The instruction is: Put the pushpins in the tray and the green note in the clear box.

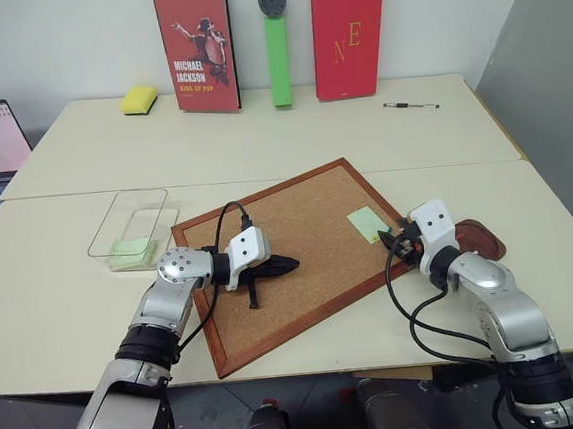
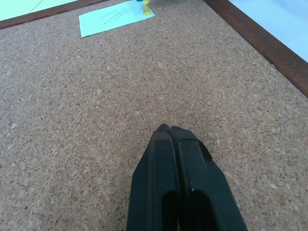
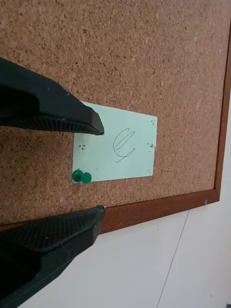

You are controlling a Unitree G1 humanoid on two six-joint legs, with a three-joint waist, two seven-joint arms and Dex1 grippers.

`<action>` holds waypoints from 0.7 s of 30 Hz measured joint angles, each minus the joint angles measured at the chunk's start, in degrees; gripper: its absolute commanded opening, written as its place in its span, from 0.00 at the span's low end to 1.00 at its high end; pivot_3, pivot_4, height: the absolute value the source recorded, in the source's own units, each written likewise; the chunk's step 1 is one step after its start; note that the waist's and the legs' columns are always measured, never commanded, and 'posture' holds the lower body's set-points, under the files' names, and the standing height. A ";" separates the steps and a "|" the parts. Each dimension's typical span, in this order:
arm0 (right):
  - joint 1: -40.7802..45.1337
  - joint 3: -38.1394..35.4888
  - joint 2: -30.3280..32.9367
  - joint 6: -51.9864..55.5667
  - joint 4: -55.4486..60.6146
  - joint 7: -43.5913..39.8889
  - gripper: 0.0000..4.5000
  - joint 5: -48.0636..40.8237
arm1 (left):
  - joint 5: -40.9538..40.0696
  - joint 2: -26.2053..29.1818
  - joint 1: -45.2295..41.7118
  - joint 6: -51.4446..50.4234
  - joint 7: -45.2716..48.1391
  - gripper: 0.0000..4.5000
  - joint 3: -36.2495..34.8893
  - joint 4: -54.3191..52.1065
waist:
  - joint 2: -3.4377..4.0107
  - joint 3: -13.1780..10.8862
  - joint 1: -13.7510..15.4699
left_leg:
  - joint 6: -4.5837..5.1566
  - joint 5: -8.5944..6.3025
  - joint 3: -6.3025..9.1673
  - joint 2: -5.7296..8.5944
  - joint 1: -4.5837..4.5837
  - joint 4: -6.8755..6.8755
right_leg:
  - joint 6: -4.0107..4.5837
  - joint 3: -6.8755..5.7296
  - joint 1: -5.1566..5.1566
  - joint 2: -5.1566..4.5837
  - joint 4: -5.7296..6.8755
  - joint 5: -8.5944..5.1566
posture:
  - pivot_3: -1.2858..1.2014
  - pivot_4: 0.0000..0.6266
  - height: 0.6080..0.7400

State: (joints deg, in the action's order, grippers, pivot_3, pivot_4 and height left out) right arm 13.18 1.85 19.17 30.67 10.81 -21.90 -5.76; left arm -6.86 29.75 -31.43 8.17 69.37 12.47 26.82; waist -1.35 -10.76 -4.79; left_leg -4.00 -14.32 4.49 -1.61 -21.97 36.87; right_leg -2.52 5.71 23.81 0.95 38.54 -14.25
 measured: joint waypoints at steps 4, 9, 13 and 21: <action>0.98 -0.28 -0.41 -0.01 -2.43 1.43 0.51 0.11 | 0.02 0.03 0.02 0.07 -0.04 0.00 -0.01 0.00 | 0.00 0.00 0.00 | 0.00 0.00 0.00 0.00 0.00 0.00 | 0.00 0.00 0.00 0.00 0.01 0.00 | 0.52 0.24 1.00; 1.92 -0.70 -0.91 -0.39 -2.87 2.22 0.29 0.01 | 0.03 0.05 0.07 0.47 -0.04 0.00 -0.03 0.00 | 0.00 0.00 0.00 | 0.00 0.00 0.00 0.00 0.00 0.00 | 0.00 0.00 0.00 0.00 0.01 0.00 | 0.52 0.24 1.00; 1.94 -0.61 -1.48 -0.50 -3.06 2.12 0.12 -0.10 | 0.13 0.05 0.09 0.94 -0.09 0.00 -0.02 0.01 | 0.00 0.00 0.00 | 0.00 0.00 0.00 0.00 0.00 0.00 | -0.01 0.00 0.00 0.00 0.00 0.00 | 0.52 0.24 1.00; 1.93 -0.43 -1.67 -0.11 -2.86 1.69 0.00 -0.62 | 0.18 0.03 0.09 1.16 -0.13 0.00 0.00 0.30 | 0.00 0.00 -0.01 | 0.00 0.00 0.00 0.00 0.00 -0.01 | 0.01 0.00 0.00 0.00 0.00 0.00 | 0.52 0.24 1.00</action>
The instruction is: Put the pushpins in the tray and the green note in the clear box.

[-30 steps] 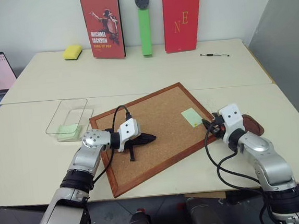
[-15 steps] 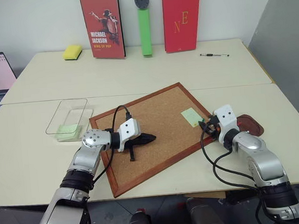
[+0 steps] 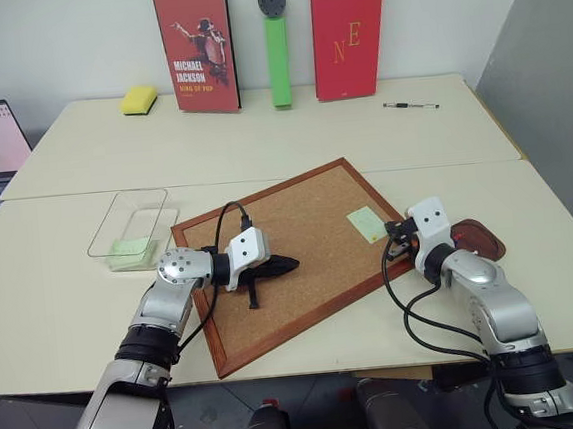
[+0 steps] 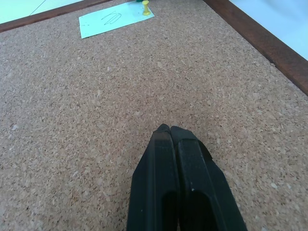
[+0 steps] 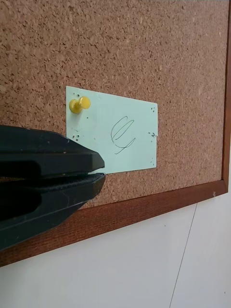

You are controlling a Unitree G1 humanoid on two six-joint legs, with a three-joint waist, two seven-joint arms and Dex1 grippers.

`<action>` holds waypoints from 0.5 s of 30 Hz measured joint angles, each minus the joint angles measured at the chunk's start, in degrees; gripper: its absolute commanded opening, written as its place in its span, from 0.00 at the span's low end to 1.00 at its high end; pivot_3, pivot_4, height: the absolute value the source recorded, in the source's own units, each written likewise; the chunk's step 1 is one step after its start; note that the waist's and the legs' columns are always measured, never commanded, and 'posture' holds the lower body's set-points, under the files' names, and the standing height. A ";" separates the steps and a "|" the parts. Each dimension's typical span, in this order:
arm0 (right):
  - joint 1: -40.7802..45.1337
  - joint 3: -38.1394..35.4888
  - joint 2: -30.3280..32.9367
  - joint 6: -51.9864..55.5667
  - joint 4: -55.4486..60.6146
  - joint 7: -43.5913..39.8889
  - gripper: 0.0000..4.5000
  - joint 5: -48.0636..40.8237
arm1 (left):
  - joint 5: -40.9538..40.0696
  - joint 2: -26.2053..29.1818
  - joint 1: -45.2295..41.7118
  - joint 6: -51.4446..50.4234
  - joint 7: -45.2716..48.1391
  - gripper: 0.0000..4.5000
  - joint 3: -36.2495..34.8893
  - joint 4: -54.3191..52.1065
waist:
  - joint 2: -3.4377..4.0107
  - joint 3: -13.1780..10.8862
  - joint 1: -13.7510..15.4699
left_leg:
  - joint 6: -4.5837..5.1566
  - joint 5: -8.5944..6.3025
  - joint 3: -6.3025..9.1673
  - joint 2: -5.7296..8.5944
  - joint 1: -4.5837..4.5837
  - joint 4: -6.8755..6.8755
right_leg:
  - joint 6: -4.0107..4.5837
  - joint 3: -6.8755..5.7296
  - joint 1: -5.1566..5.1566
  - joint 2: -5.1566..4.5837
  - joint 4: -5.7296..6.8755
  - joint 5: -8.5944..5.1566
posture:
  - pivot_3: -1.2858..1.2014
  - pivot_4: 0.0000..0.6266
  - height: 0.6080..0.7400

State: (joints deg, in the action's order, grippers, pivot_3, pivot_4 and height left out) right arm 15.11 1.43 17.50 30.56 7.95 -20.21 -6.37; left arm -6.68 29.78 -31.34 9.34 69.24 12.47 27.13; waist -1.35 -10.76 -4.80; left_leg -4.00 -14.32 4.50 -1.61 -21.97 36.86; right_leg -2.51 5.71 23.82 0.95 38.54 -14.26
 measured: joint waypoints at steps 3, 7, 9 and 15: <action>-0.17 -0.06 0.02 0.56 0.71 0.03 0.00 -0.21 | 0.00 -0.09 -0.08 0.06 0.06 0.00 0.01 0.11 | 0.00 0.00 0.00 | 0.00 0.00 0.00 0.00 -0.02 0.00 | 0.00 0.00 0.01 0.00 0.00 0.00 | 0.52 0.24 1.00; -0.57 -0.30 0.03 1.30 2.58 0.25 0.00 -0.54 | 0.04 -0.18 -0.18 0.10 0.06 0.00 0.03 0.24 | 0.02 -0.01 0.00 | 0.00 0.00 0.00 0.00 -0.03 -0.01 | 0.00 0.00 0.03 0.00 0.00 0.00 | 0.52 0.24 1.00; -0.55 -0.56 0.04 1.36 5.35 0.22 0.00 -1.23 | 0.18 -0.20 -0.27 0.11 0.02 0.00 0.06 0.34 | 0.03 -0.01 0.00 | 0.00 0.00 0.00 0.00 -0.02 -0.01 | 0.00 0.00 0.02 0.00 0.00 0.00 | 0.52 0.24 1.00; -0.35 -1.27 0.14 2.85 11.83 0.51 0.00 -1.90 | 0.36 -0.25 -0.31 0.34 -0.22 0.00 0.16 0.45 | 0.02 -0.01 0.00 | 0.00 0.00 0.01 0.00 -0.01 0.01 | 0.18 0.00 0.00 0.00 -0.01 -0.10 | 0.52 0.24 1.00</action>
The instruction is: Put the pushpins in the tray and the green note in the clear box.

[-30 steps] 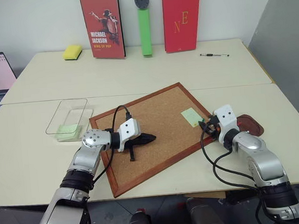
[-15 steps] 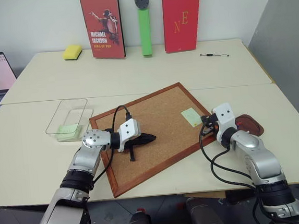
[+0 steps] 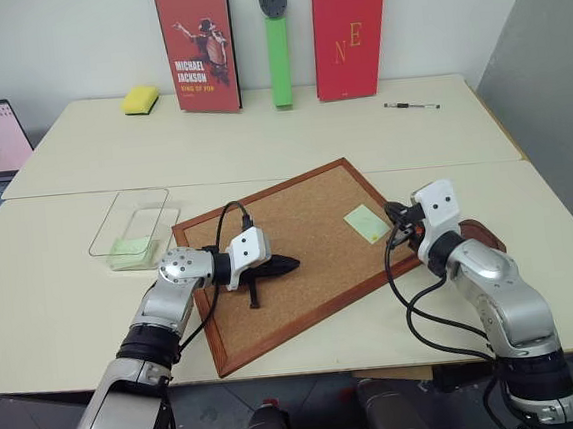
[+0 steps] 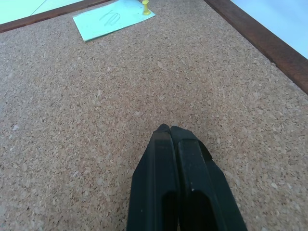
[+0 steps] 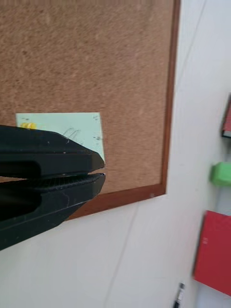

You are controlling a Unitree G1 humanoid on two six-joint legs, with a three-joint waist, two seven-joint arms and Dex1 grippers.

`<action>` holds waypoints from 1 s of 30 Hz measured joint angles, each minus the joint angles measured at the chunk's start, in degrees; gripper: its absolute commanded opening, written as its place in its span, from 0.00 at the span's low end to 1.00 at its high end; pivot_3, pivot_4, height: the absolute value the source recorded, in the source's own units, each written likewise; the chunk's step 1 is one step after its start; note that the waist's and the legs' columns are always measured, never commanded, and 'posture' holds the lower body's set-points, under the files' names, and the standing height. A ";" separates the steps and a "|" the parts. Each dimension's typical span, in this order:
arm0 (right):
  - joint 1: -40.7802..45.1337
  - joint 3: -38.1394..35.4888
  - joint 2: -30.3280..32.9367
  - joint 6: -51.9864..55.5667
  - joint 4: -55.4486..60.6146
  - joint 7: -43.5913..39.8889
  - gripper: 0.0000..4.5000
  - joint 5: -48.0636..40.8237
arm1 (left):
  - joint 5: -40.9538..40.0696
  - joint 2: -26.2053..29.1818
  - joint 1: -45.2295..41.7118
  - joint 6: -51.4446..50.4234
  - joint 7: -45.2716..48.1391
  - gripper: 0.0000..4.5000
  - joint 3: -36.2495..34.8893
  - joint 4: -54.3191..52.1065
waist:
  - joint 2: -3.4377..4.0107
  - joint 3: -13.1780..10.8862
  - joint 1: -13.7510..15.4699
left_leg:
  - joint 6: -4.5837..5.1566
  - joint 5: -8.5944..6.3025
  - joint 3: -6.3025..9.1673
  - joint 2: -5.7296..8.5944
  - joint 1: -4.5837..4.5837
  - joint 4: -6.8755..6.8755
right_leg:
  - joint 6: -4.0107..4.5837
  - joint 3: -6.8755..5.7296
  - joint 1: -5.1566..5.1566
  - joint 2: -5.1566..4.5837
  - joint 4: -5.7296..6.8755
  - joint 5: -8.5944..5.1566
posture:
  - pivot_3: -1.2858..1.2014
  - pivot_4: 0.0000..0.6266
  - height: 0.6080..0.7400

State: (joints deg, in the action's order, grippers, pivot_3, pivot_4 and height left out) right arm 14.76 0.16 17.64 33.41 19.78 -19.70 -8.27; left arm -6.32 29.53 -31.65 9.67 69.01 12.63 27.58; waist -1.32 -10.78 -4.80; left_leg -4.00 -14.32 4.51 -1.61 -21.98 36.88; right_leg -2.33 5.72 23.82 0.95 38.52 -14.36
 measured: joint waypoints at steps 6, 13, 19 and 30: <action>-0.91 -1.18 1.04 1.65 2.89 1.05 0.00 0.21 | 0.04 -0.03 -0.03 0.67 0.08 0.00 0.16 0.07 | 0.00 0.00 0.05 | 0.00 0.00 0.00 0.00 -0.03 -0.01 | 0.00 0.00 0.01 -0.01 -0.02 0.00 | 0.52 0.24 1.00; -12.10 -7.43 11.25 1.60 6.87 0.95 0.00 4.21 | 0.05 -0.25 -0.27 0.81 0.34 0.00 0.55 0.12 | 0.03 0.02 0.17 | 0.00 0.00 0.01 0.00 -0.04 -0.18 | -0.04 -0.02 -0.14 -0.03 -0.48 0.02 | 0.52 0.24 1.00; -18.48 -8.55 16.30 -0.91 6.74 1.12 0.00 9.37 | 0.43 -0.20 -0.77 0.78 0.17 0.00 0.50 1.21 | 0.05 0.04 0.15 | 0.00 0.00 0.00 -0.01 0.10 -0.12 | -0.07 0.00 -0.26 -0.03 -0.57 0.03 | 0.52 0.24 1.00; -16.56 -7.78 16.78 -2.86 -0.13 1.64 0.32 12.61 | 0.87 -0.51 -1.10 1.01 0.45 0.00 0.68 1.27 | 0.05 0.03 0.15 | 0.00 0.00 -0.01 -0.01 0.06 -0.08 | -0.09 0.01 -0.32 -0.03 -0.63 0.04 | 0.52 0.24 1.00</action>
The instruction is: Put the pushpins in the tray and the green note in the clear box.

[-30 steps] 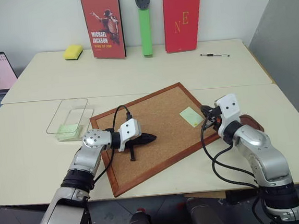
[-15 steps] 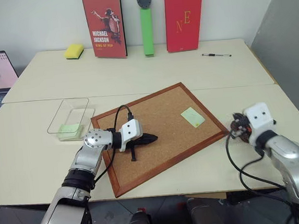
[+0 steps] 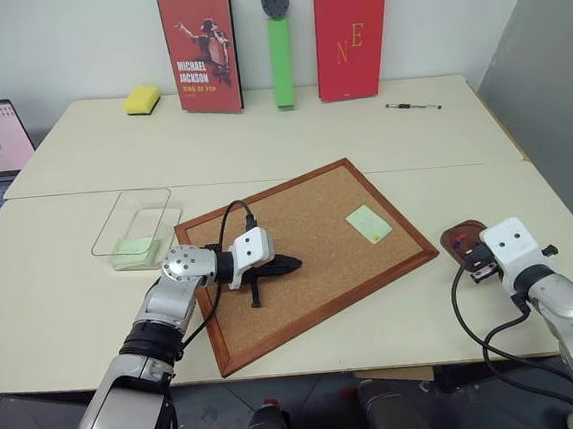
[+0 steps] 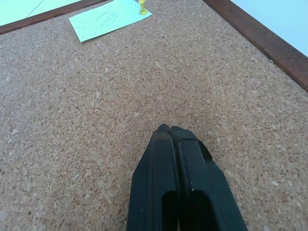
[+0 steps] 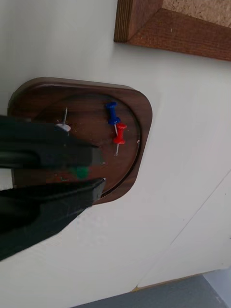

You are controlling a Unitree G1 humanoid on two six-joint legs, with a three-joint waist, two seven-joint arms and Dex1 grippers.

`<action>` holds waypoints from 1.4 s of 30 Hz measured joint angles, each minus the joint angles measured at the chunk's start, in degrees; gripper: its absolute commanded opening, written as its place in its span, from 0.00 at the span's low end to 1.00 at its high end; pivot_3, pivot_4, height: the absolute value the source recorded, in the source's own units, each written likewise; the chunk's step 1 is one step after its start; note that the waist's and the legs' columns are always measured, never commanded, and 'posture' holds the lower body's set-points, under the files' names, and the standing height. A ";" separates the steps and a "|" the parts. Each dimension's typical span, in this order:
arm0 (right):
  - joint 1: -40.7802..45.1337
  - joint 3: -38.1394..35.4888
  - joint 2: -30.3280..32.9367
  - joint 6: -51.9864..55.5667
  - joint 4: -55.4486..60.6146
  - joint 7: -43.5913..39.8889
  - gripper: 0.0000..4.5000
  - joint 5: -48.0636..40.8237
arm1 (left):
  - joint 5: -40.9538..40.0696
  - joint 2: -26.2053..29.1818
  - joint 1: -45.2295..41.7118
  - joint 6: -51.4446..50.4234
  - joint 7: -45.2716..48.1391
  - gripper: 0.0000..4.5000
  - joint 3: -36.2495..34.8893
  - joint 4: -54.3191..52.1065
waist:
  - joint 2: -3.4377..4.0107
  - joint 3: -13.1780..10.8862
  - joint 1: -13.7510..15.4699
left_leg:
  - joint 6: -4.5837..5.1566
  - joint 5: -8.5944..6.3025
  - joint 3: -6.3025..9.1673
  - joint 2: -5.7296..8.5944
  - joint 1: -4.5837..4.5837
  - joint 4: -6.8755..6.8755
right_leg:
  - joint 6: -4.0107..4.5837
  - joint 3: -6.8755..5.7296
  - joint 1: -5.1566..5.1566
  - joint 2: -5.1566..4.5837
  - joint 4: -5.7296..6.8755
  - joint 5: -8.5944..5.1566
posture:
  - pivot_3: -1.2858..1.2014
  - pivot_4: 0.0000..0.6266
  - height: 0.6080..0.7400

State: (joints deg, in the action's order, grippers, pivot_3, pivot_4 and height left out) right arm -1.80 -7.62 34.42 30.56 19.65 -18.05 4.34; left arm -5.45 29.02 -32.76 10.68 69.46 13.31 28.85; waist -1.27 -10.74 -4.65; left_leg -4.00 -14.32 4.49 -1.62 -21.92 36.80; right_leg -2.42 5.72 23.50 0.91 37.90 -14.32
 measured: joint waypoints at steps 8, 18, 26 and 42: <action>0.42 -0.44 0.00 -0.11 0.92 0.15 0.49 0.60 | 0.02 0.00 0.00 -0.05 -0.05 0.00 0.00 0.00 | 0.00 0.00 -0.01 | 0.00 0.00 0.00 0.00 0.00 0.00 | 0.00 0.00 0.00 0.00 0.00 0.00 | 0.52 0.24 1.00; 4.75 -0.14 -7.73 4.14 11.55 -4.59 0.49 -11.00 | 0.09 -0.01 -0.07 -0.11 0.00 0.00 0.02 -0.03 | 0.00 0.00 -0.06 | 0.00 0.00 0.05 -0.02 -0.01 0.00 | 0.00 -0.03 -0.01 0.01 0.00 0.00 | 0.52 0.24 1.00; 9.08 10.88 -13.84 1.61 3.19 -5.70 0.49 -11.39 | 0.21 -0.06 -0.49 -0.05 -0.01 0.00 0.24 0.31 | -0.01 0.00 -0.05 | 0.00 0.00 0.05 -0.02 -0.01 0.01 | 0.00 -0.03 0.00 0.01 0.00 0.00 | 0.52 0.24 1.00; 13.59 13.28 -17.05 -2.21 -8.46 -4.66 0.49 -10.11 | 0.20 -0.07 -0.54 0.07 -0.02 0.00 0.37 0.29 | -0.01 0.00 0.00 | 0.00 0.00 0.05 -0.01 -0.02 -0.01 | -0.01 -0.04 0.00 0.01 0.01 0.01 | 0.52 0.24 1.00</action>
State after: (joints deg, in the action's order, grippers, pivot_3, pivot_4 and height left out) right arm 11.79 5.66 17.37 28.34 11.19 -22.72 -5.77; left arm -5.25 28.95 -33.29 10.75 69.45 13.68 29.14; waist -1.28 -10.74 -4.65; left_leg -4.00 -14.32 4.55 -1.63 -21.93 36.79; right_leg -2.43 5.68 23.50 0.93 37.90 -14.31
